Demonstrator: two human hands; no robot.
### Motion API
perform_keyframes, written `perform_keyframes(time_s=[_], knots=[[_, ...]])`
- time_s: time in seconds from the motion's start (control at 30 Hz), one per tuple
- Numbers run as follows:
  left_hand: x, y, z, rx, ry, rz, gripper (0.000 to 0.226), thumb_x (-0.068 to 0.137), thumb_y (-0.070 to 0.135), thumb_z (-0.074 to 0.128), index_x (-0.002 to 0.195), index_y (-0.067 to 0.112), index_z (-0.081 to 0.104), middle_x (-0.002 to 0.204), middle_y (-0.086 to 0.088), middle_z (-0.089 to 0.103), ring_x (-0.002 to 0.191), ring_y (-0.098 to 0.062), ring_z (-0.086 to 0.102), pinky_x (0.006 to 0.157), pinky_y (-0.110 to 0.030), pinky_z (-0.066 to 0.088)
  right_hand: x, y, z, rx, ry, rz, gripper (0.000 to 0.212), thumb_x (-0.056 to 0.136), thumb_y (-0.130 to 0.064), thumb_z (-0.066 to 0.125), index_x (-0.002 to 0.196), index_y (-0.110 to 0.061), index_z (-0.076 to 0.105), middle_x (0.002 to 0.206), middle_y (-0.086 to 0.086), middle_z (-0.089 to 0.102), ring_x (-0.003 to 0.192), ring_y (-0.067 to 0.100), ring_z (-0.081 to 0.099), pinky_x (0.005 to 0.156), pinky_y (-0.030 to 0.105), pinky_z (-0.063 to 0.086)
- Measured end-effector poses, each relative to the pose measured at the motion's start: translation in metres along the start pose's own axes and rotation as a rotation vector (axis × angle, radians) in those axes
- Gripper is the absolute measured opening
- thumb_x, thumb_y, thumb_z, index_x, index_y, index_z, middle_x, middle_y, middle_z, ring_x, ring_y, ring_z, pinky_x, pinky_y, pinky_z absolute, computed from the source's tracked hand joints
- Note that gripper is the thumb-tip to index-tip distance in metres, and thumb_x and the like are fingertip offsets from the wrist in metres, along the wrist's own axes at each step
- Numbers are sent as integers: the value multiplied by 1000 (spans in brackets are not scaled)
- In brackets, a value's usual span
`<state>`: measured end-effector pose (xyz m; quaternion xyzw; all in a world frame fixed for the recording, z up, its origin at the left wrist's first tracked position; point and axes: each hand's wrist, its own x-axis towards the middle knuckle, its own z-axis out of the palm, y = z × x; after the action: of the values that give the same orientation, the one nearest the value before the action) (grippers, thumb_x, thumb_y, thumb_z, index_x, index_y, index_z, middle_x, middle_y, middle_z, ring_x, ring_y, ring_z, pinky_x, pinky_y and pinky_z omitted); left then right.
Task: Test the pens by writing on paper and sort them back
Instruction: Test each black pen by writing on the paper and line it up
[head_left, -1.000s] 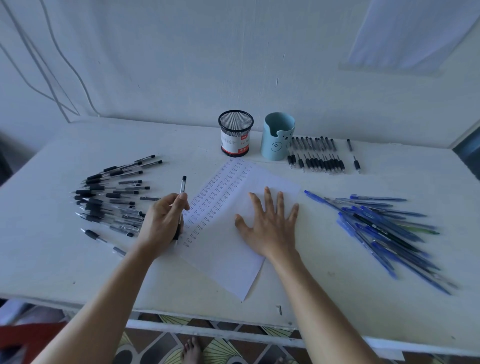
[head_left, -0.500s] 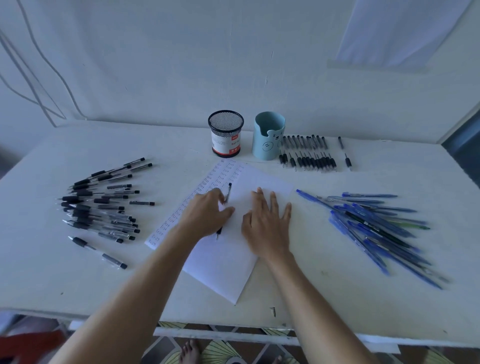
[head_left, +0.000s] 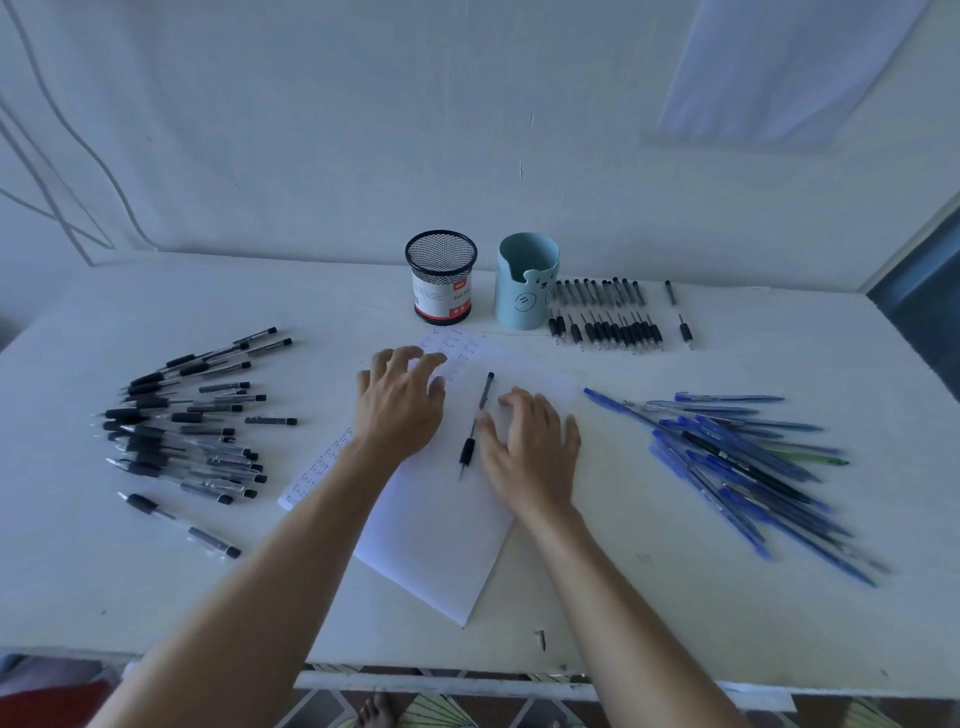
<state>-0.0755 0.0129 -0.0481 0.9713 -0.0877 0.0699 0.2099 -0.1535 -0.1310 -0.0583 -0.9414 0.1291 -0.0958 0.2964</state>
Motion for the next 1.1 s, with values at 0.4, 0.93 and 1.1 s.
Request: perform_keyframes(time_s=[0.4, 0.93, 1.1], knots=[[2, -13, 8, 134, -86, 32, 58, 92, 50, 28, 145, 32, 43, 153, 4, 40, 143, -23, 28, 115, -41, 18, 22, -14, -14, -241, -75, 65, 16, 81, -41, 54, 81, -27, 63, 125, -10, 52, 120, 18, 43, 97, 43, 23], [2, -13, 12, 158, -68, 29, 60, 89, 51, 24, 143, 32, 44, 152, 4, 41, 142, -22, 29, 115, -41, 19, 104, 59, -87, -101, 272, 289, 19, 90, -32, 54, 96, -26, 71, 88, -5, 71, 77, 22, 50, 79, 36, 24], [3, -15, 14, 162, -37, 42, 56, 90, 50, 27, 138, 31, 48, 147, 4, 46, 138, -22, 34, 113, -42, 23, 144, 58, -79, -106, 289, 295, 22, 91, -33, 58, 83, -23, 76, 71, -2, 66, 77, 25, 57, 76, 36, 23]])
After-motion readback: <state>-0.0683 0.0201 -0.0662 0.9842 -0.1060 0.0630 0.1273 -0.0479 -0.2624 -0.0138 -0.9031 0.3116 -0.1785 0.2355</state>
